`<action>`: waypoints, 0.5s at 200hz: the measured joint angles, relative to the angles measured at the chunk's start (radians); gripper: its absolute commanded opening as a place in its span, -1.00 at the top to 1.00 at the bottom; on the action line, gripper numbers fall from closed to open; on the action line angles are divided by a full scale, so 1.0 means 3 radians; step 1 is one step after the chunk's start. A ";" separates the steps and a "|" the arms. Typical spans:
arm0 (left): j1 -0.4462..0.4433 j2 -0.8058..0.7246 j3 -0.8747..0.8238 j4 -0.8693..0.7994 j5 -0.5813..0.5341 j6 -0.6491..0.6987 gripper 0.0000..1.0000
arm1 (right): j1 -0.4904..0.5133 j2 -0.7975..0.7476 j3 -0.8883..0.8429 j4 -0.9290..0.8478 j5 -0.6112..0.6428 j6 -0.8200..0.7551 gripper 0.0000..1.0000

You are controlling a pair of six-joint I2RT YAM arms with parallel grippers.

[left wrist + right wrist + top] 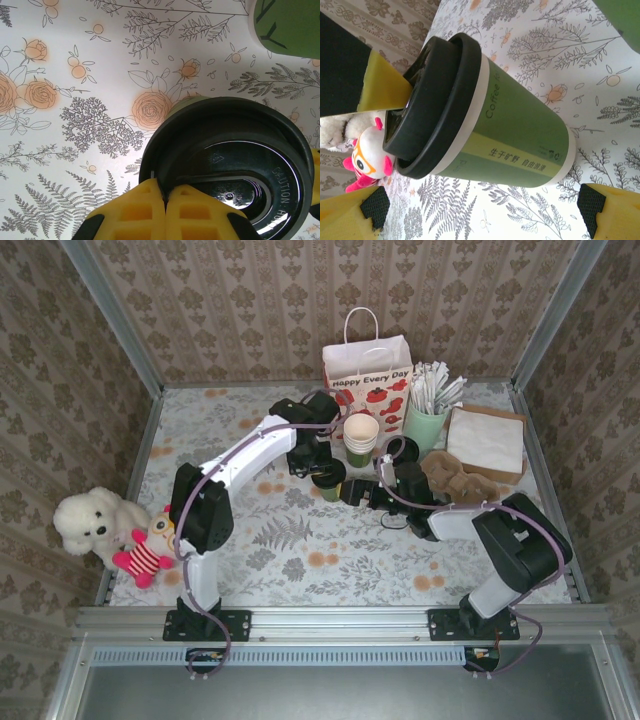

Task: Pack the takeout coffee

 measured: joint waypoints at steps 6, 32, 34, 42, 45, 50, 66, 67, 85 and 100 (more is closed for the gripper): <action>0.0000 0.0005 0.0006 -0.0008 -0.0001 0.0001 1.00 | 0.0003 0.0023 0.0000 0.0037 0.0000 0.0000 -1.00; 0.0000 0.0060 0.0089 -0.0055 -0.0003 0.0023 1.00 | 0.0020 0.0112 0.0000 0.0168 -0.0017 0.0001 -1.00; 0.0000 0.0064 0.0097 -0.0058 -0.0003 0.0023 1.00 | 0.0022 0.0118 0.0000 0.0173 -0.0018 0.0001 -1.00; -0.0003 0.0080 0.0121 -0.0071 -0.0003 0.0034 1.00 | 0.0024 0.0139 0.0000 0.0201 -0.0028 0.0001 -1.00; -0.0004 0.0084 0.0127 -0.0075 -0.0003 0.0036 1.00 | 0.0027 0.0145 0.0000 0.0214 -0.0031 0.0001 -1.00; -0.0005 0.0090 0.0137 -0.0083 -0.0003 0.0037 1.00 | 0.0027 0.0153 0.0000 0.0228 -0.0038 0.0001 -1.00; -0.0023 0.0104 0.0159 -0.0104 -0.0004 0.0046 1.00 | 0.0031 0.0163 0.0000 0.0270 -0.0050 0.0000 -1.00; -0.0024 0.0104 0.0160 -0.0104 -0.0003 0.0046 1.00 | 0.0031 0.0164 0.0000 0.0277 -0.0051 0.0000 -1.00; -0.0042 0.0106 0.0164 -0.0108 -0.0003 0.0048 1.00 | 0.0031 0.0167 0.0000 0.0342 -0.0067 0.0000 -1.00; -0.0048 0.0108 0.0167 -0.0114 -0.0003 0.0050 1.00 | 0.0032 0.0167 0.0000 0.0383 -0.0090 0.0000 -1.00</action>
